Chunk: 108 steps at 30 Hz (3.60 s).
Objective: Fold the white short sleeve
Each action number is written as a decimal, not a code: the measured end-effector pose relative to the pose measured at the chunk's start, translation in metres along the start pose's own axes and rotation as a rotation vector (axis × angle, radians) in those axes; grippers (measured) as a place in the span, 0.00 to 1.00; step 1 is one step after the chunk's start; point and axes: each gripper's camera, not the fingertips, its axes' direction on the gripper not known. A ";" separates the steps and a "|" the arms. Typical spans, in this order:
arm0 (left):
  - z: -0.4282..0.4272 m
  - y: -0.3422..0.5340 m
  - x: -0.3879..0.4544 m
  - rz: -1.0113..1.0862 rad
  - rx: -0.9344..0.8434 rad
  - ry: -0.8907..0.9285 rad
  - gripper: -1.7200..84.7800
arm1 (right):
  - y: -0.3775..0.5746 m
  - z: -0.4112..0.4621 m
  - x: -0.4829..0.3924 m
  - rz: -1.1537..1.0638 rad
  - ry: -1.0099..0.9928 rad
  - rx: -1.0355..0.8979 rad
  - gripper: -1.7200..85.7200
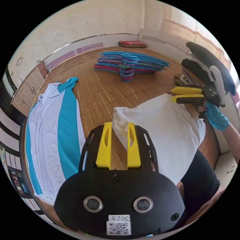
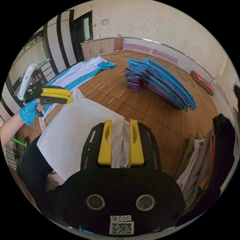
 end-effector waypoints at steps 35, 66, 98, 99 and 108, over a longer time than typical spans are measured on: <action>-0.062 0.109 -0.027 0.196 -0.037 0.318 0.12 | 0.187 -0.081 0.012 0.032 -0.047 -0.006 0.16; -0.086 0.155 0.055 0.186 -0.102 0.118 0.01 | 0.250 -0.106 -0.061 0.074 -0.009 -0.037 0.11; -0.156 0.156 0.158 0.220 -0.079 -0.061 0.01 | 0.158 -0.039 -0.245 -0.218 0.473 -0.018 0.03; -0.153 0.161 0.159 0.215 -0.098 -0.044 0.01 | 0.155 -0.041 -0.246 -0.219 0.471 -0.018 0.03; -0.171 0.191 0.180 0.207 -0.025 0.062 0.08 | 0.110 -0.066 -0.252 -0.264 0.401 -0.092 0.02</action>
